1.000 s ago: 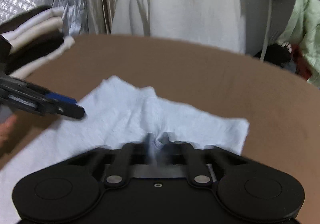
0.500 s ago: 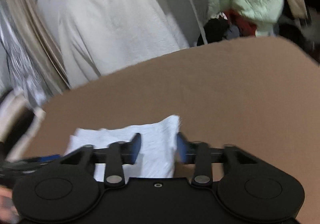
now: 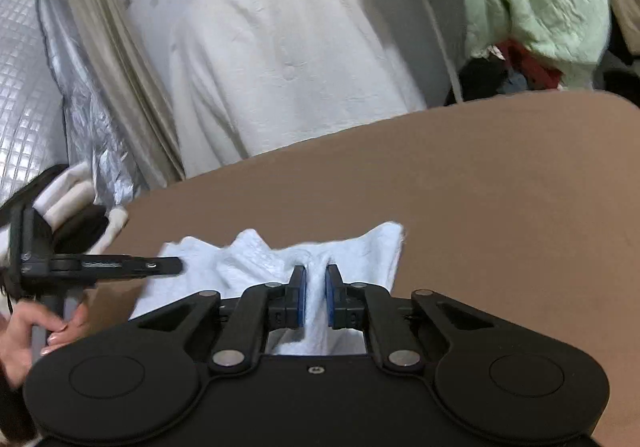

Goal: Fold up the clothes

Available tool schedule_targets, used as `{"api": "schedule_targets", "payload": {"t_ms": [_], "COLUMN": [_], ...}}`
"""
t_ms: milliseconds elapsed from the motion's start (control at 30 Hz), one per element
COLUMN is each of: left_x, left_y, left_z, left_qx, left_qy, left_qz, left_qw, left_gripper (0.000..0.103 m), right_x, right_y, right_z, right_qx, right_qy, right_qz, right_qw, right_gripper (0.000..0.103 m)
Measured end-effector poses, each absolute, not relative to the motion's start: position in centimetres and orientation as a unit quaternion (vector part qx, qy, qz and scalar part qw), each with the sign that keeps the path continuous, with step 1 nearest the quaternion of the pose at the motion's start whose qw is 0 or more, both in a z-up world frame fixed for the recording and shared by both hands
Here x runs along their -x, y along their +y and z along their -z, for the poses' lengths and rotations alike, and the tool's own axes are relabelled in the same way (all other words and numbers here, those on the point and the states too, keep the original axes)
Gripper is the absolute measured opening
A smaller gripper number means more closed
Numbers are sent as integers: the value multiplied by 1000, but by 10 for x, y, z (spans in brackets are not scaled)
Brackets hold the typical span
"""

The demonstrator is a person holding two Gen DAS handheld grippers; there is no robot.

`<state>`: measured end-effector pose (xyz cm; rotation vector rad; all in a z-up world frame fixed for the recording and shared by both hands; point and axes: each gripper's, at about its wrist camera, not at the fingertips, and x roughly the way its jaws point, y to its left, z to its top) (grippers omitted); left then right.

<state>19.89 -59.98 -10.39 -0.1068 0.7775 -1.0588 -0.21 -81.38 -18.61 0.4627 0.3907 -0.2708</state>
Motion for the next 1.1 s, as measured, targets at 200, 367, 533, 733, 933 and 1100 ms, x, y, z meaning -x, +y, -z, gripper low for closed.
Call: {"api": "schedule_targets", "payload": {"t_ms": [200,367,533,733,933,1100], "left_x": [-193,-197,-178,-104,-41,-42], "left_y": [-625,-620,-590,-570,-532,-488], "left_z": [120,115,83,90,128,138], "left_qx": [-22,-28,-1,-104,-217,-129], "left_qy": [349,321,316,327,359,437], "left_qz": [468,397,477,540,499,462], "left_qw": [812,860,820,769,758,761], "left_gripper": [17,28,49,59,59,61], "right_x": [-5,-4,3,-10,-41,-14], "right_y": [-824,-828,-819,-787,-783,-783], "right_z": [204,210,185,166,202,176], "right_qx": [-243,-258,-237,-196,-160,-192], "right_qy": [228,240,223,221,311,320], "right_qz": [149,187,212,109,129,205], "right_qw": [931,917,921,949,928,905], "right_gripper": [12,43,43,50,45,61]}}
